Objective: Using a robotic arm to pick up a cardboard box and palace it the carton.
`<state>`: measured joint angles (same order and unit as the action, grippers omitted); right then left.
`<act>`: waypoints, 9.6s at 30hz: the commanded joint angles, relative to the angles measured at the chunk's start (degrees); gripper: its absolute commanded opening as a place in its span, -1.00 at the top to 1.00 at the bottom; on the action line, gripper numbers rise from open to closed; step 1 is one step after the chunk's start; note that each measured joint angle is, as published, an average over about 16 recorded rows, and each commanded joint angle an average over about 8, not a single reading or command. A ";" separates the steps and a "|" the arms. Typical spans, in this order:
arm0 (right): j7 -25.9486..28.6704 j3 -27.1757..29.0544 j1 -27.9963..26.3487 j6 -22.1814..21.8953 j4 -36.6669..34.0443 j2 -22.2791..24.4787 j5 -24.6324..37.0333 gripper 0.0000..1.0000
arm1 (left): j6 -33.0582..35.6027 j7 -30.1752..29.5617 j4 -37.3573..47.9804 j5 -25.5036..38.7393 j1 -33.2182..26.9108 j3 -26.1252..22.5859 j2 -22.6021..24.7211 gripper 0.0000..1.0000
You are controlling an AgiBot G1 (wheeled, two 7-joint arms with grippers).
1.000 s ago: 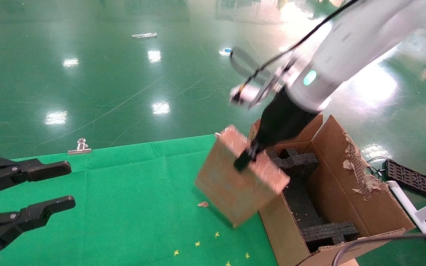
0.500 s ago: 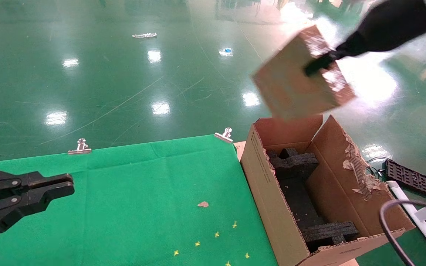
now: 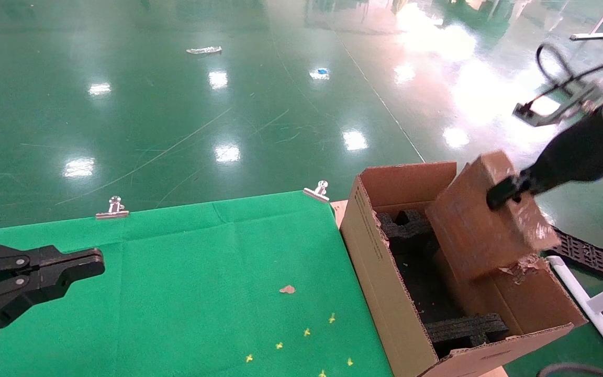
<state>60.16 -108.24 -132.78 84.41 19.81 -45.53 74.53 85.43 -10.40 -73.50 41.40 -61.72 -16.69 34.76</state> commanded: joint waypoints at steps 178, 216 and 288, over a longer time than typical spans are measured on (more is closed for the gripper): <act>-50.12 95.23 73.70 1.77 56.01 10.91 -33.51 -1.00 | -0.24 0.30 0.09 -0.39 -0.12 -0.54 -0.21 -1.00; -49.42 92.29 71.28 1.28 53.80 10.54 -32.70 -1.00 | -0.23 0.29 0.09 -0.40 -0.13 -0.54 -0.21 -1.00; -49.37 92.12 71.15 1.24 53.67 10.50 -32.65 -1.00 | -0.23 0.29 0.09 -0.39 -0.13 -0.54 -0.21 -1.00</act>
